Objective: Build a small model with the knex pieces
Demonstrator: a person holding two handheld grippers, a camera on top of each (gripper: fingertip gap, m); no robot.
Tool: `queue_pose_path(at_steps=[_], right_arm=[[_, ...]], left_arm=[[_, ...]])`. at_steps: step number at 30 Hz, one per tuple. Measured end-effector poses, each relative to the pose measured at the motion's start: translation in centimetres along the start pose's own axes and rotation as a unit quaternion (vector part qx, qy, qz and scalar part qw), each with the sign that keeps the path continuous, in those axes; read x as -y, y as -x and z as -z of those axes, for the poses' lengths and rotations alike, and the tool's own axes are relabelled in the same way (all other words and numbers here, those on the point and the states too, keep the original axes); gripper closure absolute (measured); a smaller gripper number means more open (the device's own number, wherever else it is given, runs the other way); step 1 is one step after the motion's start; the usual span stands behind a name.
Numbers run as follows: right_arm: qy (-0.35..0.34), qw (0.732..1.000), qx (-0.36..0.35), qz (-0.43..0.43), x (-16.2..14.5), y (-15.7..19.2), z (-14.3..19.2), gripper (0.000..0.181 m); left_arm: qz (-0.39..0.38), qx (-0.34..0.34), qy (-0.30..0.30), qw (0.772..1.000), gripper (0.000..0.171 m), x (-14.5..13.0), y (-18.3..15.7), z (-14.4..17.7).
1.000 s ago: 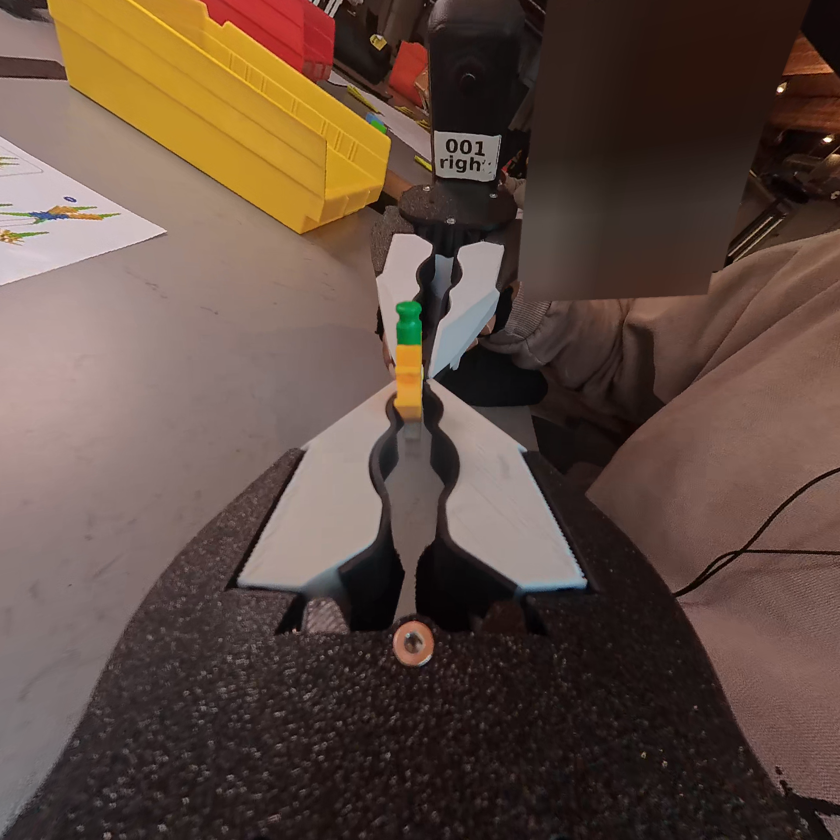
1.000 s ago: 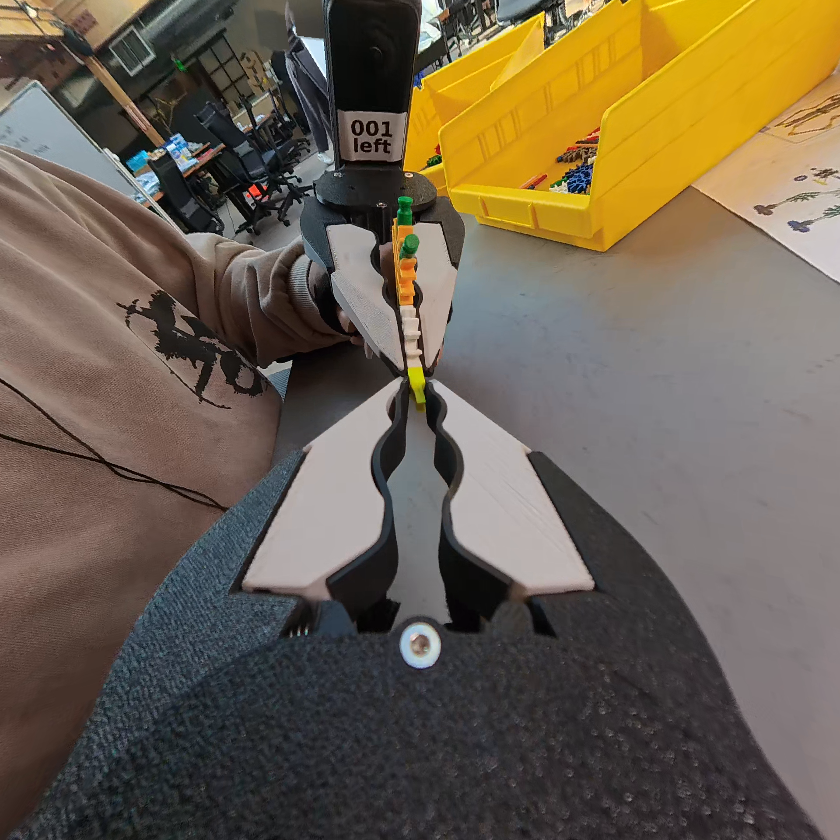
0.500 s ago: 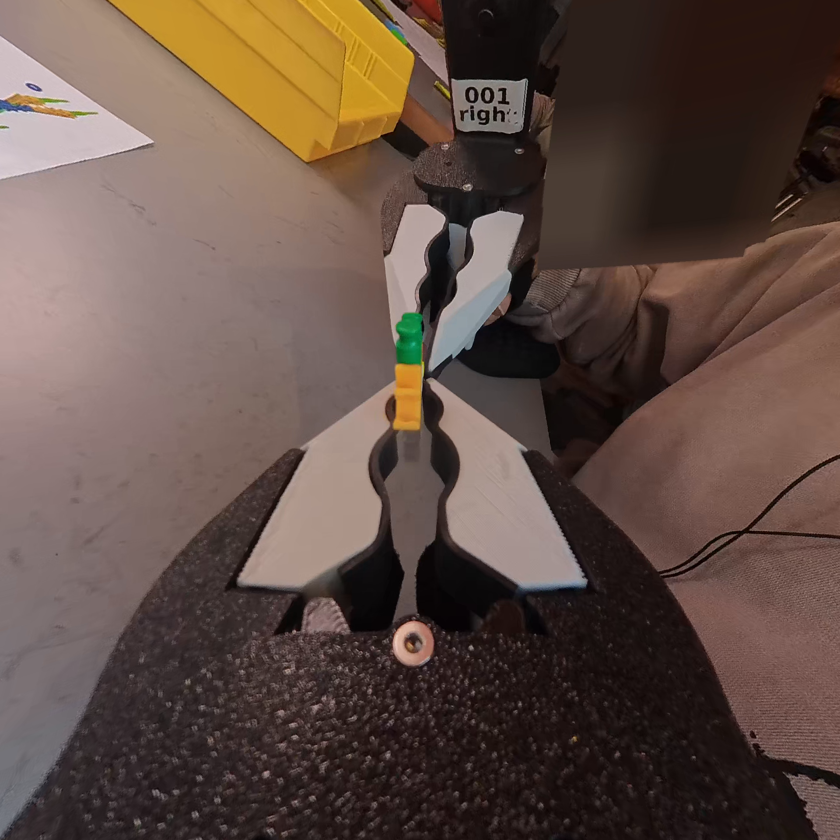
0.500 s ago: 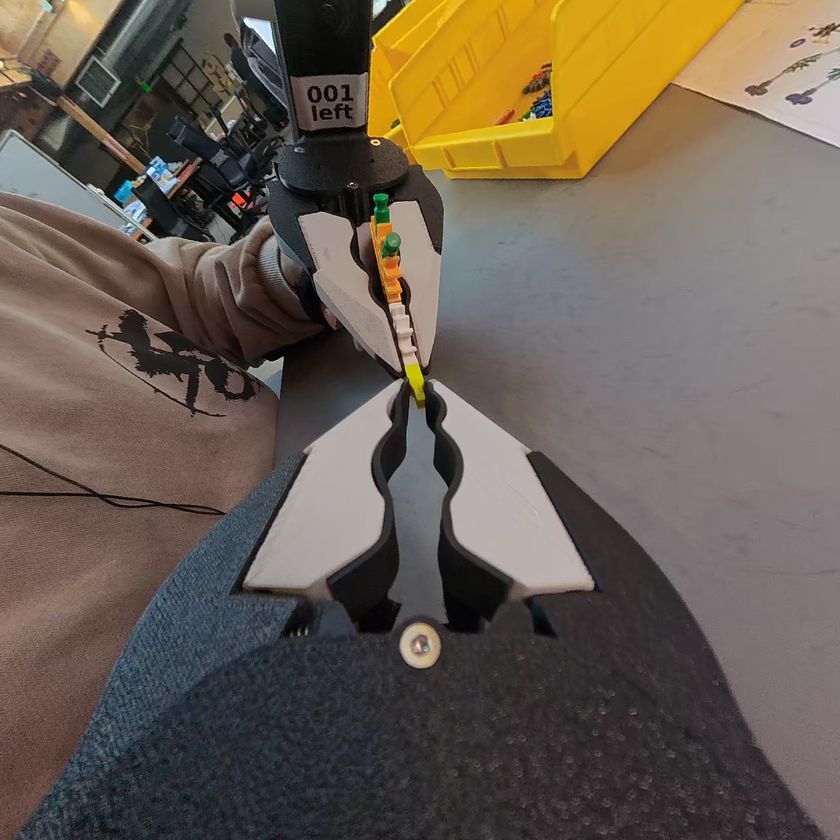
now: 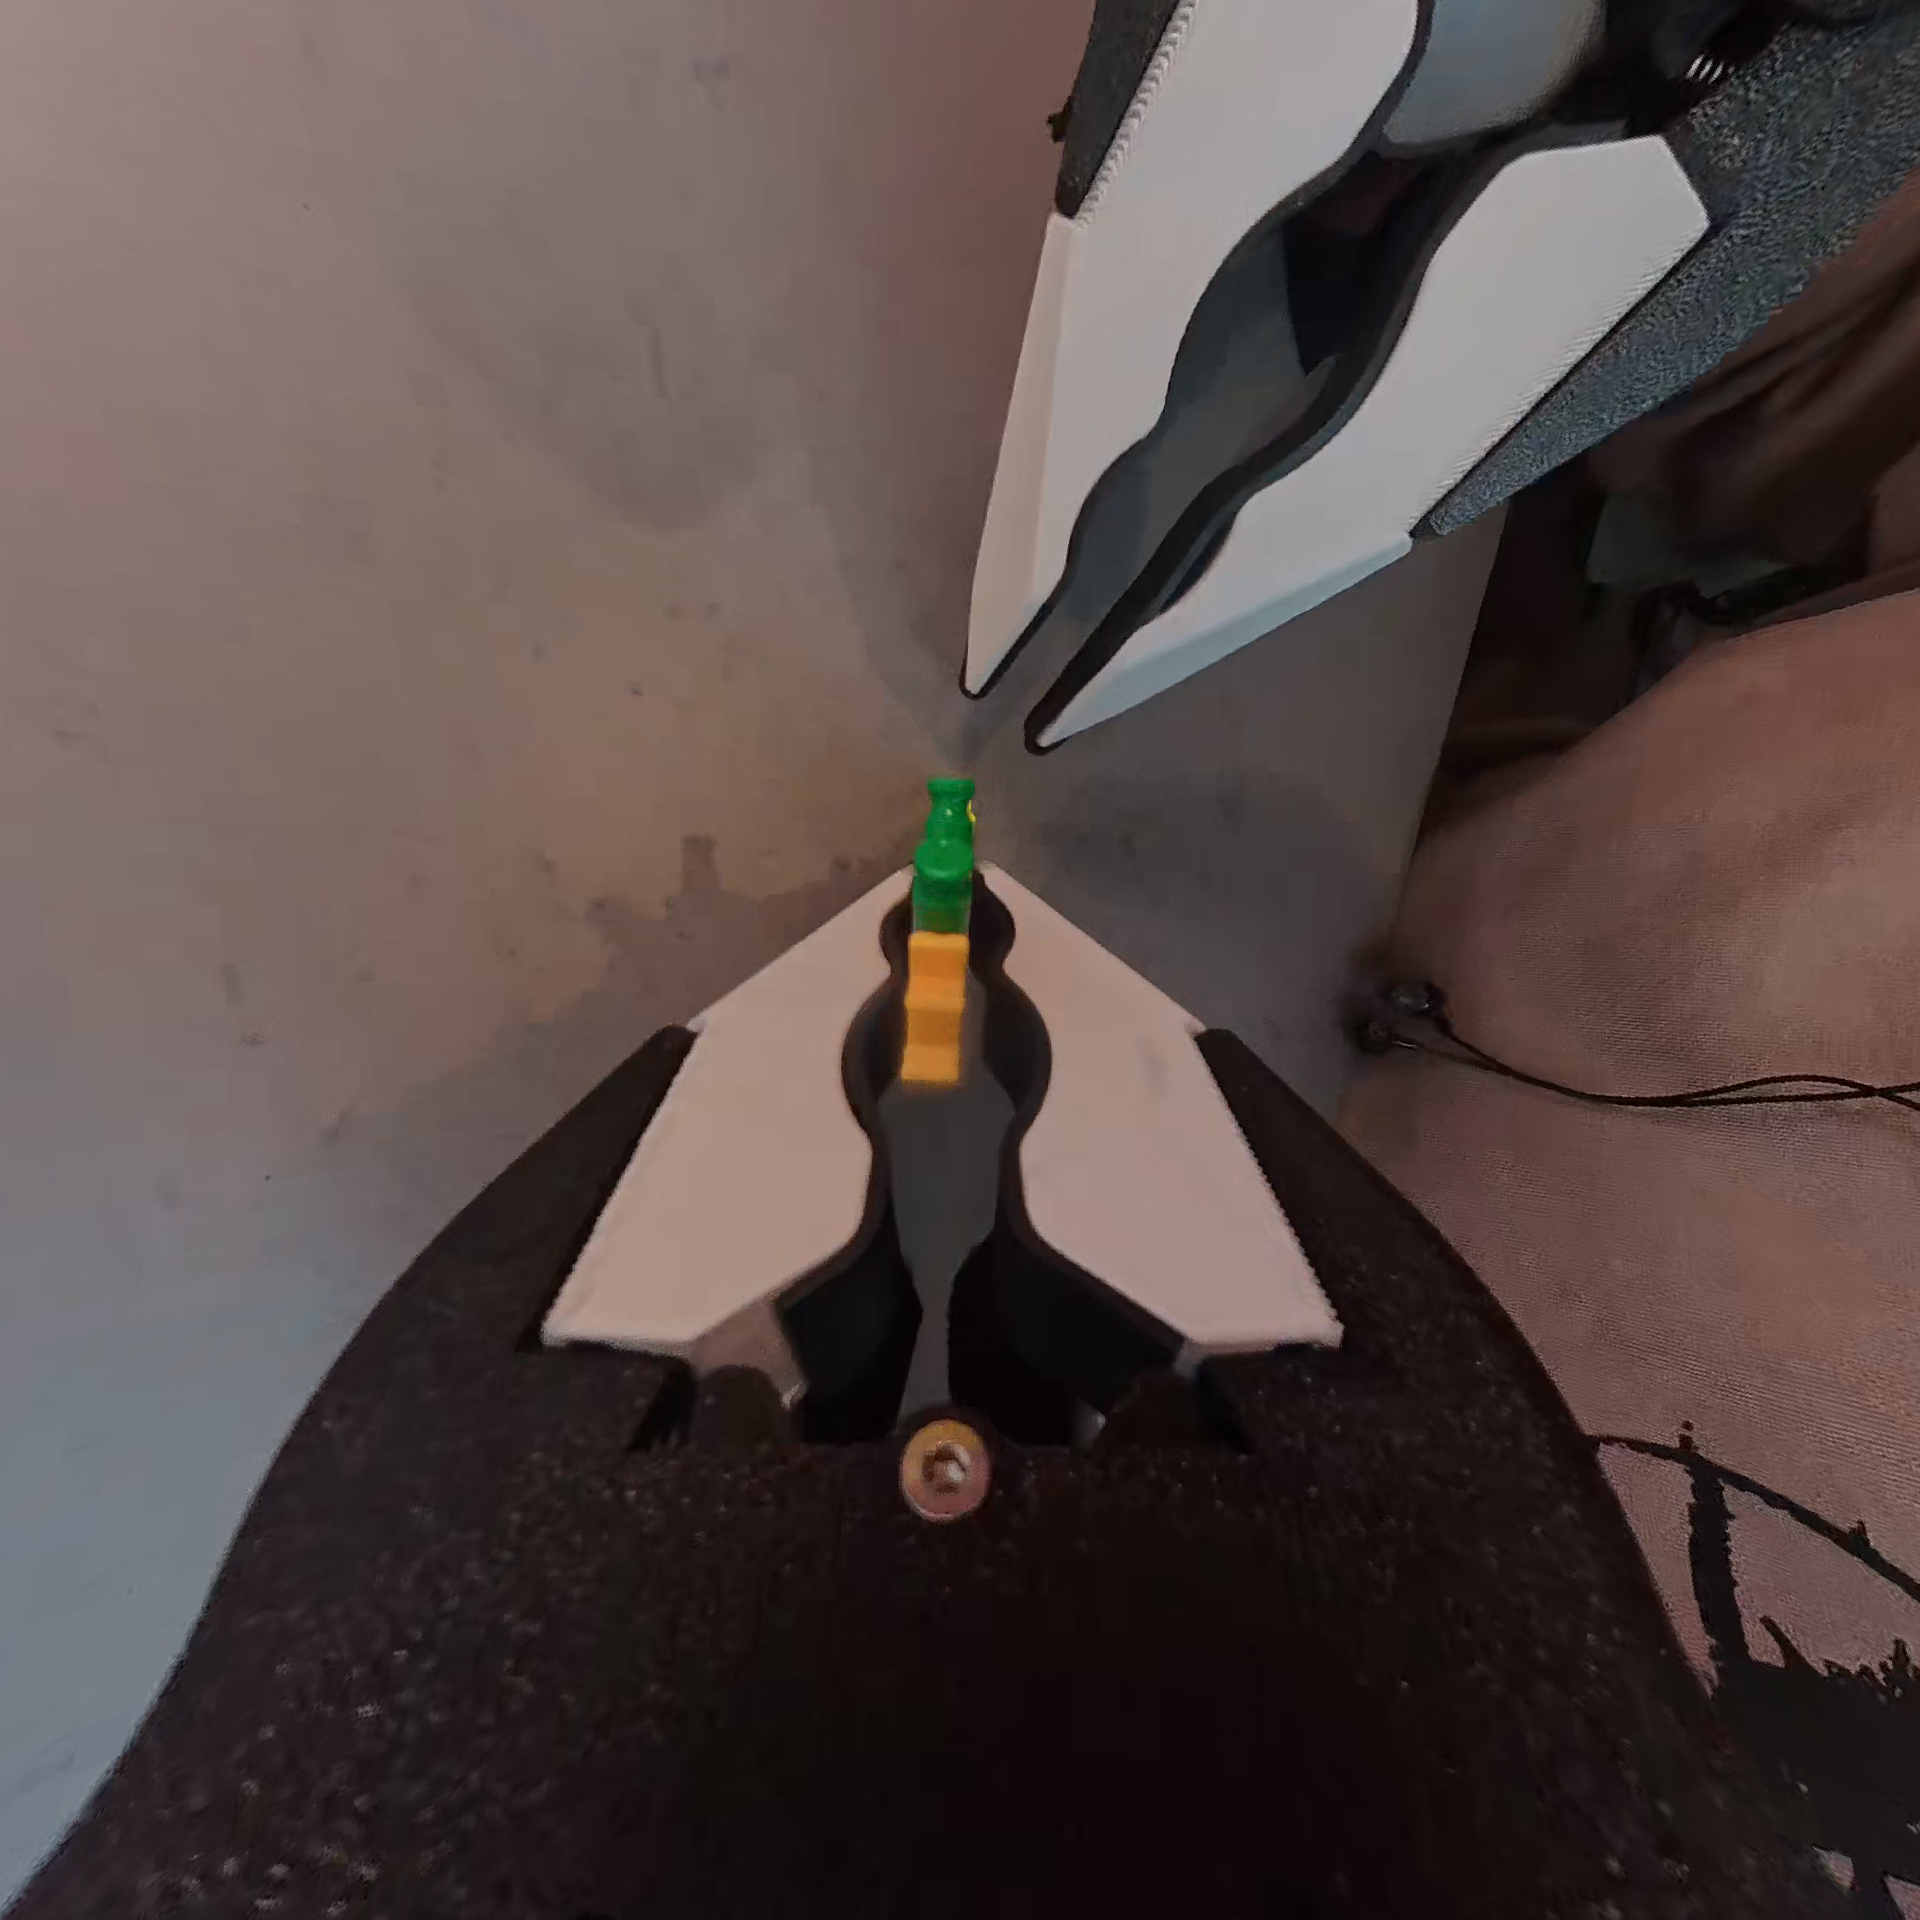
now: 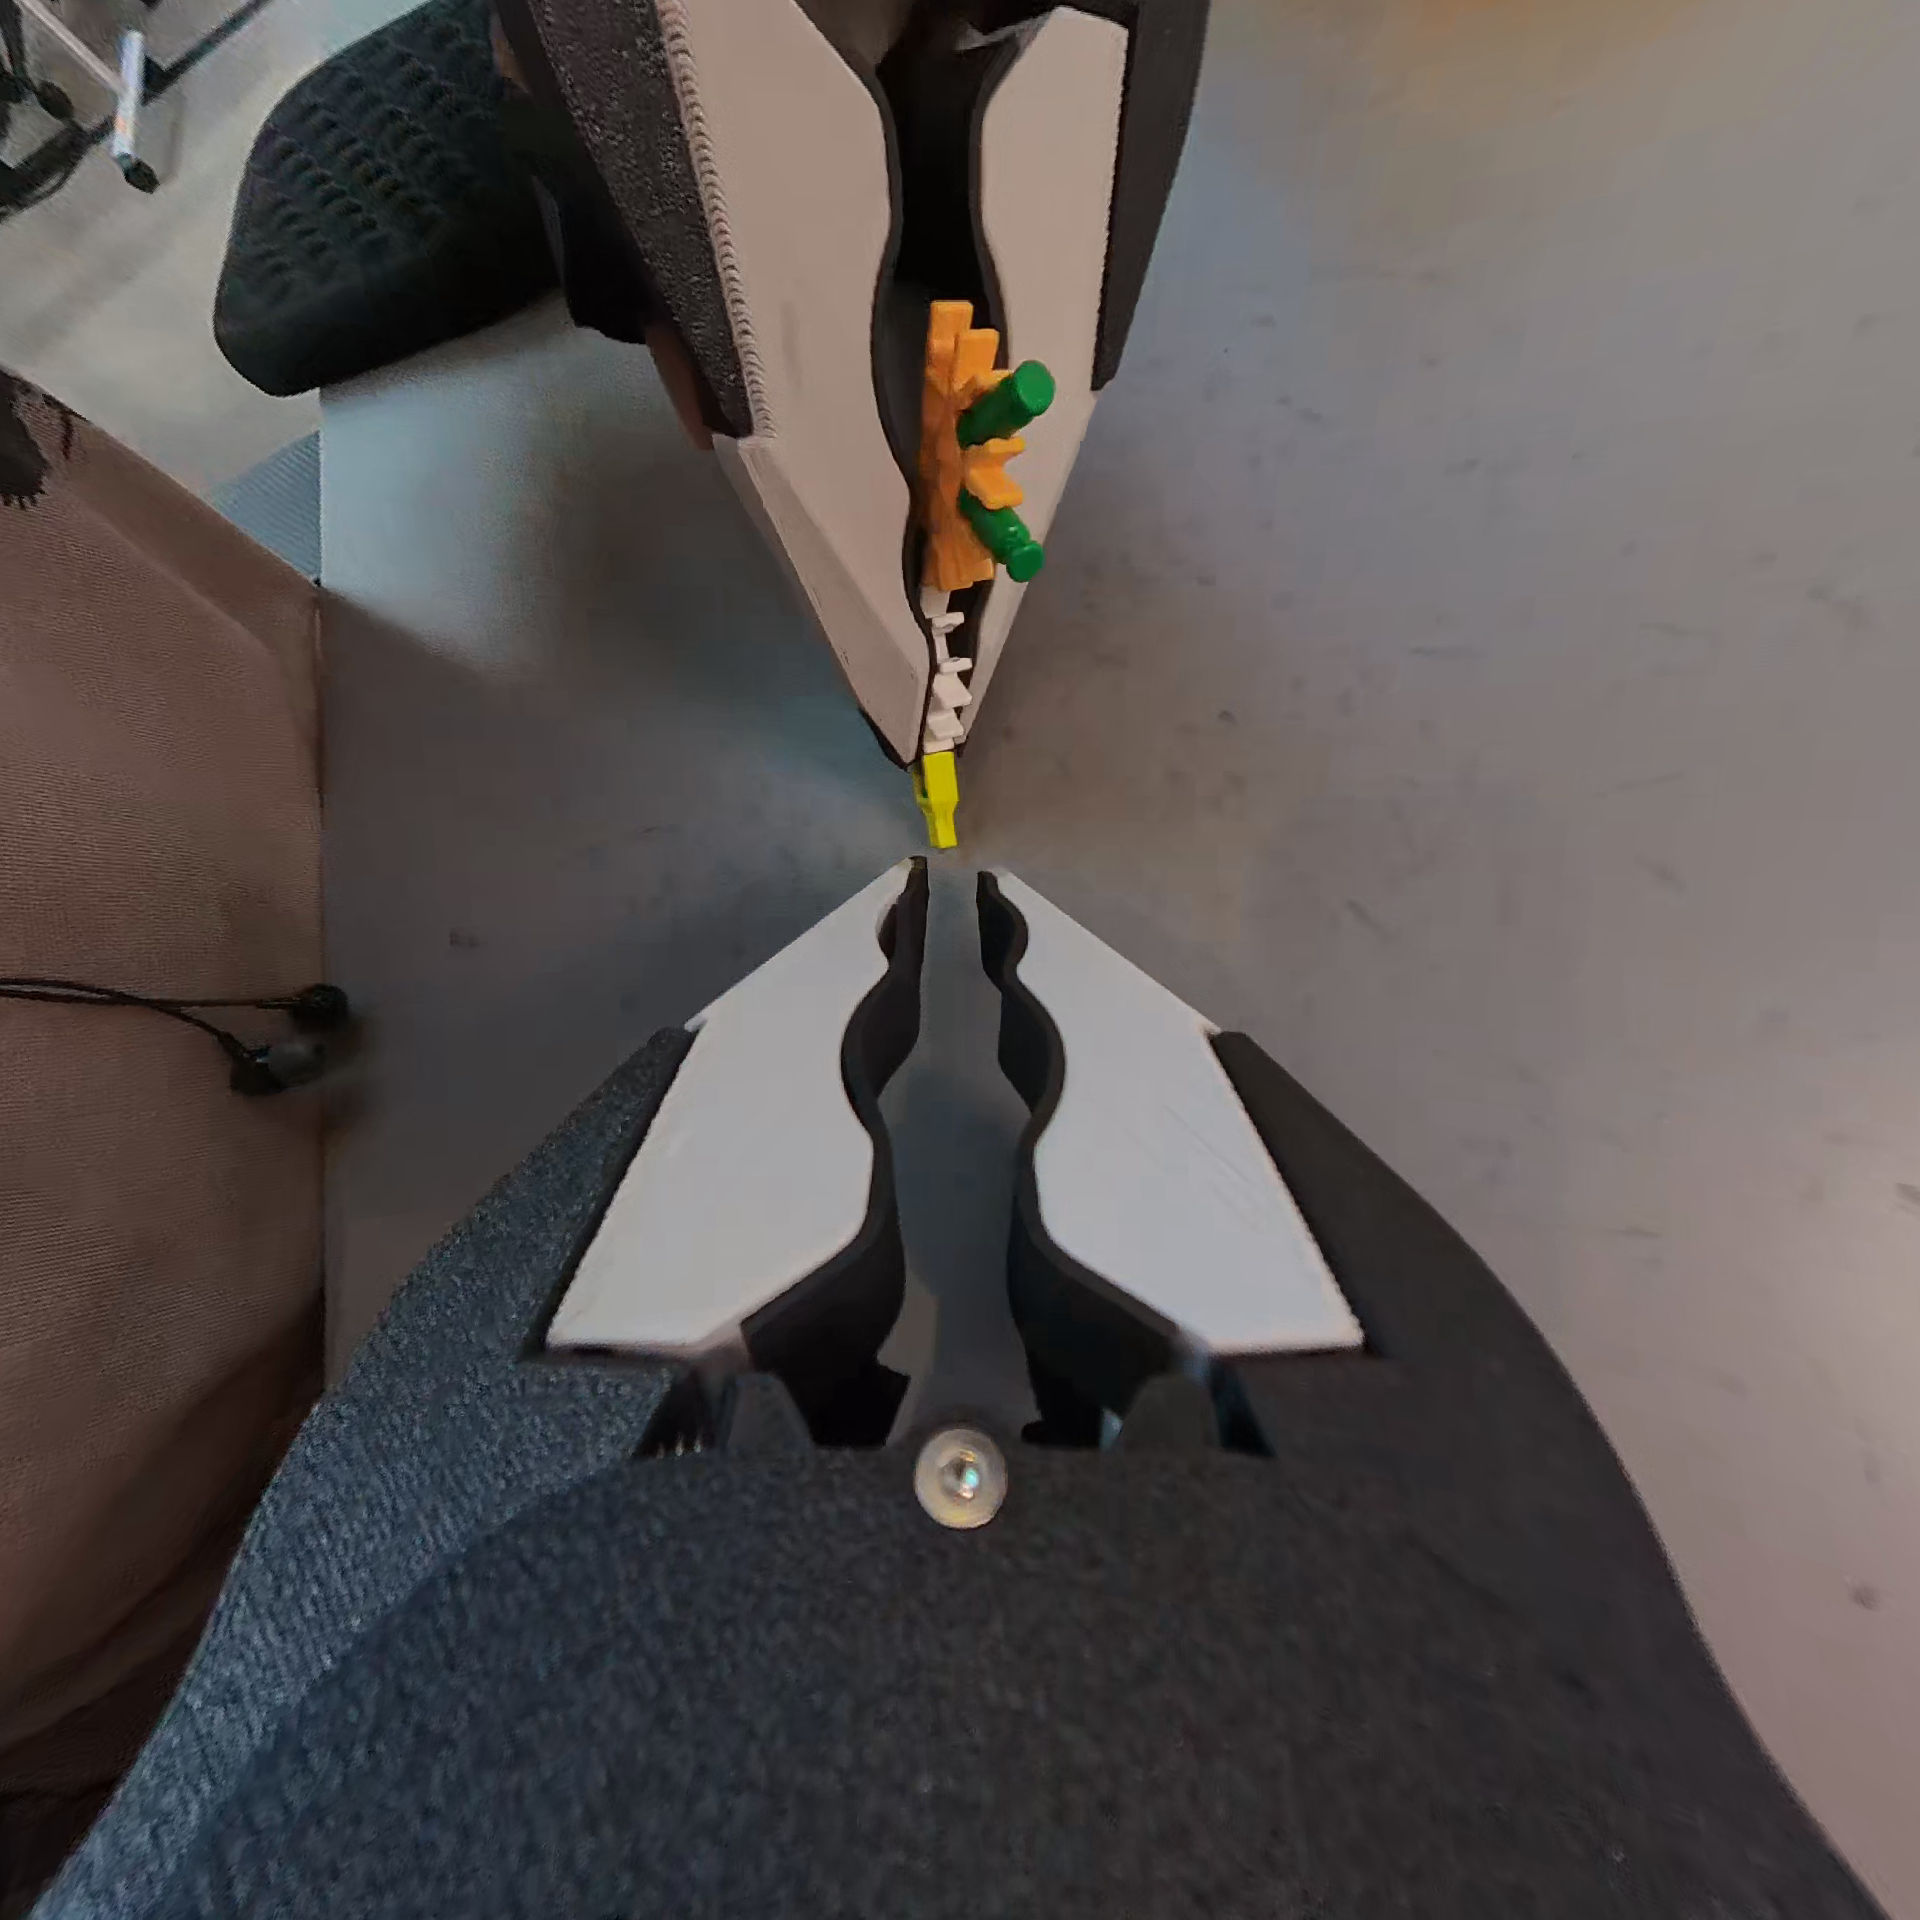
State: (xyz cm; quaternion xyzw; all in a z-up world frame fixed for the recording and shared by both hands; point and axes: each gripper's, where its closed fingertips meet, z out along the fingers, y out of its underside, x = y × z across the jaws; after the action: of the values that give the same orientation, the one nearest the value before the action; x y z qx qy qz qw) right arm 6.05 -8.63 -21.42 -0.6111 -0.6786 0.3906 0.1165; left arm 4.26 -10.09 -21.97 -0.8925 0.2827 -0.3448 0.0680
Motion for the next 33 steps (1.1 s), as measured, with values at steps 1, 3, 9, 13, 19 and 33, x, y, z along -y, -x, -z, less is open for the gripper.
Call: queue_pose_path(at_steps=[1, 3, 9, 13, 19, 33], right_arm=[[-0.007, 1.0, -0.001, 0.001, 0.2, 0.0, 0.2, 0.173], [-0.02, 1.0, 0.002, 0.005, 0.5, 0.1, 0.7, 0.173], [-0.045, 0.999, -0.007, 0.015, 0.8, 0.3, 1.5, 0.174], [-0.04, 0.999, -0.032, 0.017, 0.6, -0.5, 1.2, 0.174], [-0.006, 0.997, -0.067, 0.048, 0.1, -1.2, 0.0, 0.175], [0.013, 0.982, -0.169, 0.078, 0.5, -2.8, -0.5, 0.171]], left_arm=[[0.0, 0.004, 0.019, 1.0, 0.166, 0.1, 0.1, 0.0], [0.001, 0.009, 0.056, 0.998, 0.166, 0.1, 0.3, 0.0], [0.031, 0.017, 0.122, 0.992, 0.164, 1.0, 1.5, 0.3], [0.038, 0.02, 0.152, 0.987, 0.164, 1.3, 1.9, 0.2], [0.018, 0.034, 0.19, 0.981, 0.164, 1.4, 2.0, 0.1], [-0.087, 0.176, 0.2, 0.96, 0.164, 3.0, 3.2, 0.1]])
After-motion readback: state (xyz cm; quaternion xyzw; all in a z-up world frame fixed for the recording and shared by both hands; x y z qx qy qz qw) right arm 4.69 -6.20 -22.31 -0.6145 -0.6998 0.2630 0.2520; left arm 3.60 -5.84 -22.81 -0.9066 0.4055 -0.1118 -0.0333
